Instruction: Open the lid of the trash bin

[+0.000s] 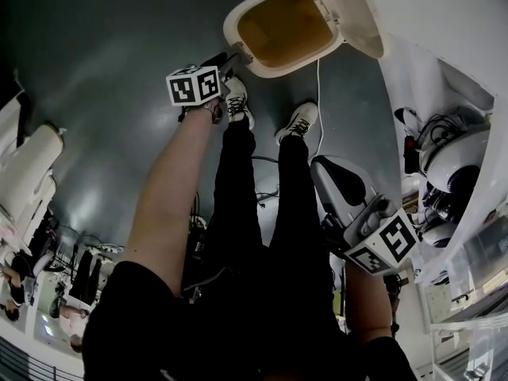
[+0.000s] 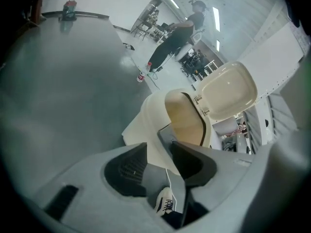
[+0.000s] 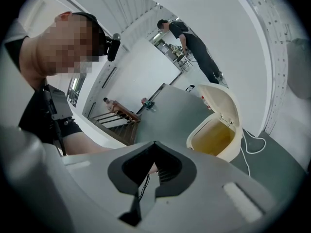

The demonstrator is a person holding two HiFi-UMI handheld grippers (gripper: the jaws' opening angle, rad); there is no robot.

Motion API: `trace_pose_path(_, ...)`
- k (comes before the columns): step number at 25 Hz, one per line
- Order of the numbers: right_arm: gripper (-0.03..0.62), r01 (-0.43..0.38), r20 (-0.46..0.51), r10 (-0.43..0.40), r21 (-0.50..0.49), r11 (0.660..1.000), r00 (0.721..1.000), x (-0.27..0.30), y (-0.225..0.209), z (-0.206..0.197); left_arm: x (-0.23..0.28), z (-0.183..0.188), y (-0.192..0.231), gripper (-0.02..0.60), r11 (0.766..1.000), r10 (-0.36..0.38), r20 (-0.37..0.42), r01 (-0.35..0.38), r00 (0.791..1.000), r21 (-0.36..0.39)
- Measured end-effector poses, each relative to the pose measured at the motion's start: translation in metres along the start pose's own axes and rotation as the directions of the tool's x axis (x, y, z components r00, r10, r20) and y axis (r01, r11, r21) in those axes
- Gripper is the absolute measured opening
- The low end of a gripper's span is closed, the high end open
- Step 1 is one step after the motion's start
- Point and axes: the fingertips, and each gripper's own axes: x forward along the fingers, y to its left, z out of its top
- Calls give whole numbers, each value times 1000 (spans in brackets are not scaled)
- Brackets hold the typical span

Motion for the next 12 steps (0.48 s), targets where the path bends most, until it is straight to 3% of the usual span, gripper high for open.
trace_pose_path(7,8,-4,-2,4,8,1000,1000,-5,-1,-11,1,1,-7,165,1000,-10,16,10,1000,5)
trace_pose_path(12,8,-3,19,3,-15,1000,1000,-14,8,-2,-4,3,-19,33,1000,-25,43,24,999,9)
